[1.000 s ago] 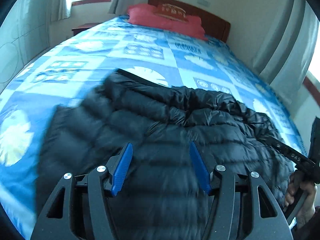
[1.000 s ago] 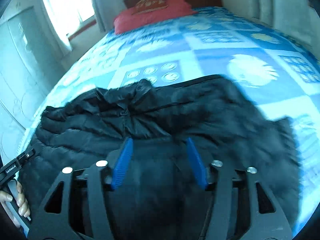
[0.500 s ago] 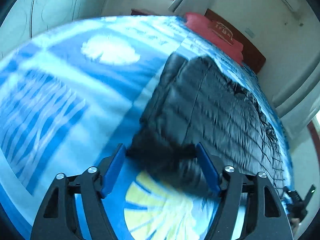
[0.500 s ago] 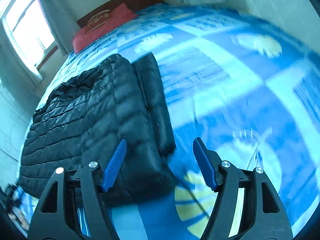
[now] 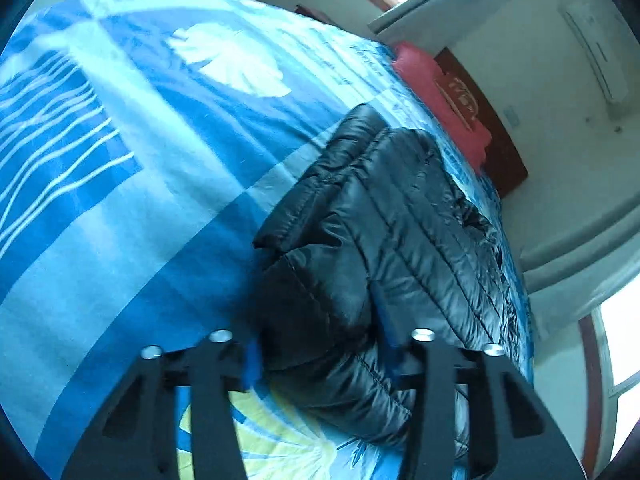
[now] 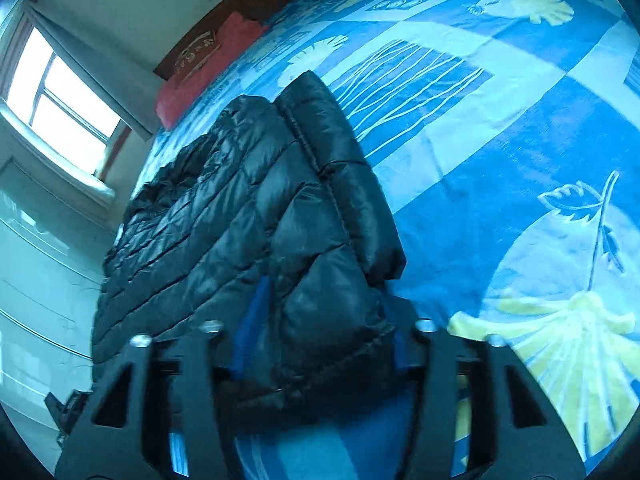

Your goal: Fold large clothes

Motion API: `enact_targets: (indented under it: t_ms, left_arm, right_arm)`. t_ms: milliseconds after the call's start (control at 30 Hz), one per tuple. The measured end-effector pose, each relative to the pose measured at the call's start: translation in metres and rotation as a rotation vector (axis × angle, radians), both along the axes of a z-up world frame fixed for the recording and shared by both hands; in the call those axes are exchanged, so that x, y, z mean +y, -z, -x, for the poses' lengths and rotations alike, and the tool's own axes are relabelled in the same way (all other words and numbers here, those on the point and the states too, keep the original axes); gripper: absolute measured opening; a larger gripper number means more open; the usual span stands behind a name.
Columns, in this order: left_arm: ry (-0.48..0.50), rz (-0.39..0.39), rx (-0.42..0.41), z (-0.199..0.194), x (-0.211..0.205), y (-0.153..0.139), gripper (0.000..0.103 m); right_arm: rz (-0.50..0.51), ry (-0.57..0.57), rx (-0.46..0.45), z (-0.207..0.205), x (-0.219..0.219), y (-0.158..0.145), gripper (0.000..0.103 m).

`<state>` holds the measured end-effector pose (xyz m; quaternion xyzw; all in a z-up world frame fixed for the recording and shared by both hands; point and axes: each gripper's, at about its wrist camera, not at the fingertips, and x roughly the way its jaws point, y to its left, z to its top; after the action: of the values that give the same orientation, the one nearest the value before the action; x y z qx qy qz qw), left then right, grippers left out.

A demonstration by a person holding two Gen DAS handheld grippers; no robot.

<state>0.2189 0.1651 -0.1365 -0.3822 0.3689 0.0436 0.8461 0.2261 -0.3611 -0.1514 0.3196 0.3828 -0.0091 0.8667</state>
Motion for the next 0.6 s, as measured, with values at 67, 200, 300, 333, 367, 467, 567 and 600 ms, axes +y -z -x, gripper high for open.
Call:
enact_targets:
  t_ms: [67,200,300,333,367,467,567,600]
  left_arm:
    - [0.015,-0.024,-0.028,0.003,-0.005,-0.007,0.029]
    - [0.023,-0.02,-0.055,0.015,-0.003,-0.016,0.023]
    - [0.033,-0.024,-0.062,0.028,0.0,-0.023,0.022]
    - [0.035,-0.022,-0.061,0.03,0.002,-0.024,0.022]
    - [0.039,-0.018,-0.059,0.036,0.004,-0.025,0.022]
    - [0.043,-0.007,-0.048,0.055,0.008,-0.026,0.022]
    - [0.05,-0.011,-0.041,0.074,0.01,-0.027,0.022]
    - [0.054,-0.012,-0.038,0.078,0.01,-0.027,0.022]
  right_arm:
    - [-0.026,-0.005,-0.024,0.004,-0.001,-0.003,0.027]
    - [-0.019,-0.019,-0.056,0.013,0.002,-0.015,0.02]
    - [-0.002,-0.033,-0.066,0.027,0.007,-0.023,0.019]
    - [-0.003,-0.036,-0.066,0.032,0.008,-0.024,0.019]
    - [-0.006,-0.039,-0.065,0.038,0.008,-0.025,0.019]
    - [-0.006,-0.047,-0.061,0.056,0.009,-0.026,0.019]
    - [-0.002,-0.054,-0.05,0.078,0.008,-0.024,0.019]
    - [-0.002,-0.055,-0.046,0.082,0.008,-0.023,0.019]
